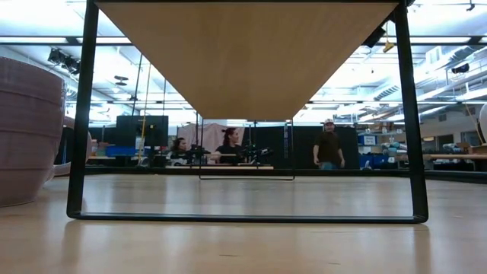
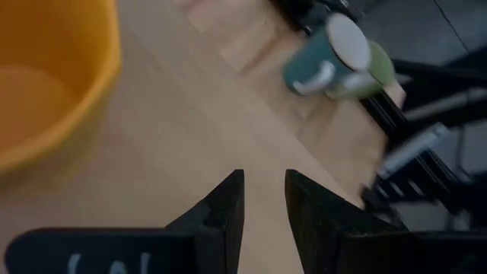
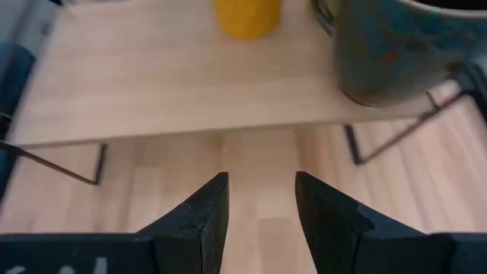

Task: Place coffee mugs
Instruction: Put the yellow mug on the shelf

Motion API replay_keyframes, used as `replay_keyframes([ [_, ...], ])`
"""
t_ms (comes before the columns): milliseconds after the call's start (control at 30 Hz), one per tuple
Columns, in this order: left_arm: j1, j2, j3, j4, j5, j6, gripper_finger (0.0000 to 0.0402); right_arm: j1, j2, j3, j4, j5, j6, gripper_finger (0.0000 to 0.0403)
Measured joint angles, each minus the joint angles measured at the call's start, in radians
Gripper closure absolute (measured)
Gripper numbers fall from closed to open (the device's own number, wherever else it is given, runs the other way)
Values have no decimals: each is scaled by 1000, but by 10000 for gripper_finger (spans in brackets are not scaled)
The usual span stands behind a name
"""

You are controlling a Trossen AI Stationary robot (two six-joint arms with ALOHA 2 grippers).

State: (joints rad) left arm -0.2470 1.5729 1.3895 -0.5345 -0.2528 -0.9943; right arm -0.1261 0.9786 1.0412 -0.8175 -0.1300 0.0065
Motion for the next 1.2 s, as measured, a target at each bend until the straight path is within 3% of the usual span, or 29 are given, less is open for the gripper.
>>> replay_keyframes([
  [133,-5,-55,0,-55,78,19,299,14,23,0,65,-81,1,245],
  [267,-10,-122,0,-172,67,41,299,47,69,0,153,-116,2,245],
  [633,-10,-247,0,-508,-141,45,299,125,244,0,394,-110,2,245],
  [833,3,-252,1,-571,-278,45,299,134,331,0,527,-104,2,245],
  [1200,78,-251,-41,-591,-331,45,299,134,445,0,701,-99,0,245],
])
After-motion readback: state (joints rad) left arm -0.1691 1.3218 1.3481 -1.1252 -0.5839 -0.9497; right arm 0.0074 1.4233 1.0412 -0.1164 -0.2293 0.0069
